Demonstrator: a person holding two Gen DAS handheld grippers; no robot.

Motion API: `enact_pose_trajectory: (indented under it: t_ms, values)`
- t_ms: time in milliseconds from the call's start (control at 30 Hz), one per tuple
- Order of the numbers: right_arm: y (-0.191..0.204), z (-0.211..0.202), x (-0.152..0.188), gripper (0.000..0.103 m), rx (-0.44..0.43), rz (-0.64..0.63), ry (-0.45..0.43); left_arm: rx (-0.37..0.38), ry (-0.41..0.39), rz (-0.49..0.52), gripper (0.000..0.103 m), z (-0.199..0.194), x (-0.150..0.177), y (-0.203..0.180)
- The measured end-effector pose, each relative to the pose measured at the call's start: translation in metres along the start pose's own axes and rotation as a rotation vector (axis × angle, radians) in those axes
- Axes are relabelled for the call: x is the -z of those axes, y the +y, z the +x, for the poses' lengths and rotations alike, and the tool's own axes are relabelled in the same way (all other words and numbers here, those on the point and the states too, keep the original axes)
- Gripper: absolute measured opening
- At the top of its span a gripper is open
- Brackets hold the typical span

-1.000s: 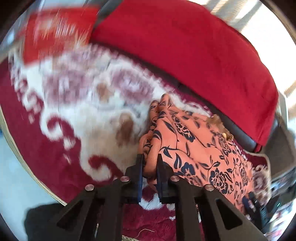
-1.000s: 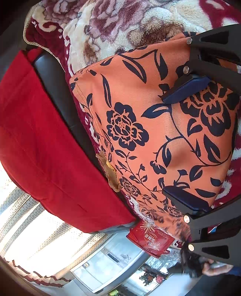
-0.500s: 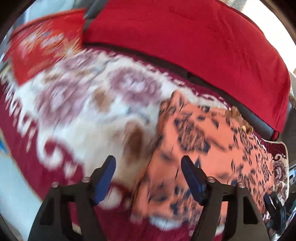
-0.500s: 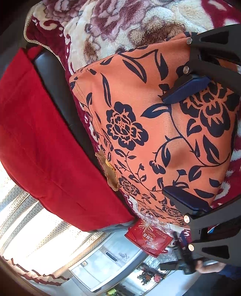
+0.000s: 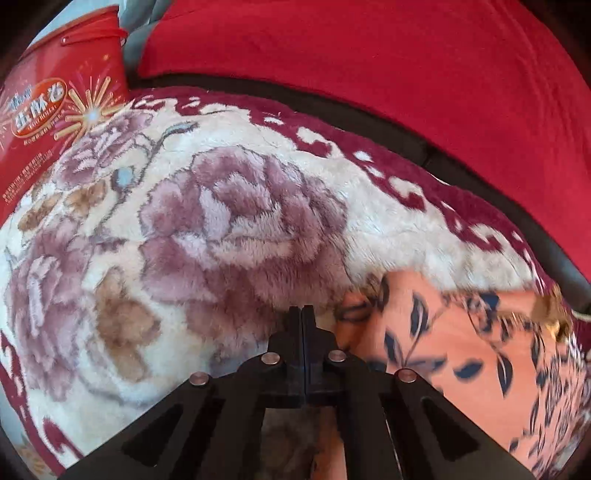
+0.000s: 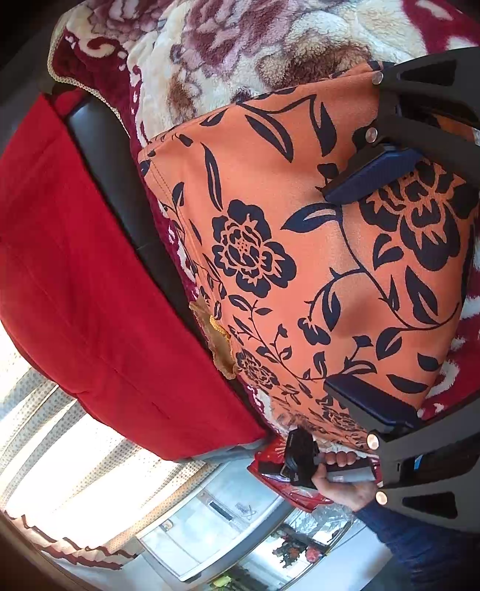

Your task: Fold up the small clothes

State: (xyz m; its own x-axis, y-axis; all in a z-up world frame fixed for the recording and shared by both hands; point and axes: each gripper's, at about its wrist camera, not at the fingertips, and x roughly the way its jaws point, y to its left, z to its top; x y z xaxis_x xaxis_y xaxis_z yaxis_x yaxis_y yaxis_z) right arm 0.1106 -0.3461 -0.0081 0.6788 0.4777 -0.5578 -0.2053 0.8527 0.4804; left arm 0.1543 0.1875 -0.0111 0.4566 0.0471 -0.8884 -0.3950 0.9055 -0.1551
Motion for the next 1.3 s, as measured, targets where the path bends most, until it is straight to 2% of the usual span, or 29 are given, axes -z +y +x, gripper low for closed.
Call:
enact_pose_trajectory:
  t_ms: [33, 100, 167, 233, 300, 400, 500, 567, 667, 733, 833, 967, 1133, 1233, 1300]
  values:
    - [0.0, 0.0, 0.0, 0.095, -0.003, 0.001, 0.0, 0.004, -0.015, 0.008, 0.003, -0.01, 0.007, 0.001]
    - [-0.001, -0.001, -0.001, 0.095, -0.008, 0.009, -0.002, 0.018, -0.071, 0.017, 0.021, -0.037, 0.022, 0.004]
    - [-0.003, -0.003, -0.001, 0.095, -0.015, 0.024, -0.009, 0.028, -0.151, 0.025, 0.068, -0.071, 0.044, 0.004]
    - [-0.003, -0.007, -0.001, 0.095, -0.026, 0.04, -0.022, 0.03, -0.232, 0.043, 0.081, -0.097, 0.063, -0.001]
    - [-0.003, -0.013, -0.002, 0.095, -0.037, 0.053, -0.043, 0.063, -0.269, 0.107, 0.081, -0.115, 0.085, -0.011]
    - [-0.011, -0.032, -0.002, 0.095, -0.108, 0.124, -0.098, 0.122, -0.243, 0.21, 0.081, -0.125, 0.113, -0.03]
    - [-0.028, -0.045, 0.001, 0.095, -0.171, 0.224, -0.122, 0.154, -0.216, 0.248, 0.081, -0.121, 0.133, -0.047]
    - [-0.05, -0.052, 0.004, 0.094, -0.062, 0.315, -0.132, 0.134, -0.17, 0.27, 0.081, -0.11, 0.14, -0.058]
    - [-0.078, -0.076, 0.01, 0.095, -0.114, 0.466, -0.213, 0.151, -0.153, 0.28, 0.081, -0.11, 0.147, -0.068]
    - [-0.081, -0.091, 0.017, 0.095, -0.092, 0.492, -0.235, 0.15, -0.171, 0.301, 0.081, -0.116, 0.152, -0.077]
    - [-0.079, -0.097, 0.037, 0.096, -0.088, 0.542, -0.192, 0.159, -0.19, 0.318, 0.081, -0.121, 0.155, -0.088]
    - [-0.052, -0.109, 0.04, 0.096, -0.036, 0.471, -0.192, 0.15, -0.182, 0.334, 0.081, -0.123, 0.161, -0.1]
    - [-0.036, -0.094, 0.063, 0.096, -0.127, 0.525, -0.107, 0.129, -0.207, 0.352, 0.081, -0.134, 0.169, -0.107]
    - [-0.041, -0.078, 0.068, 0.096, -0.103, 0.564, -0.06, 0.139, -0.195, 0.343, 0.081, -0.134, 0.169, -0.105]
    - [-0.046, -0.07, 0.068, 0.096, -0.122, 0.601, -0.057, 0.137, -0.195, 0.341, 0.081, -0.132, 0.169, -0.103]
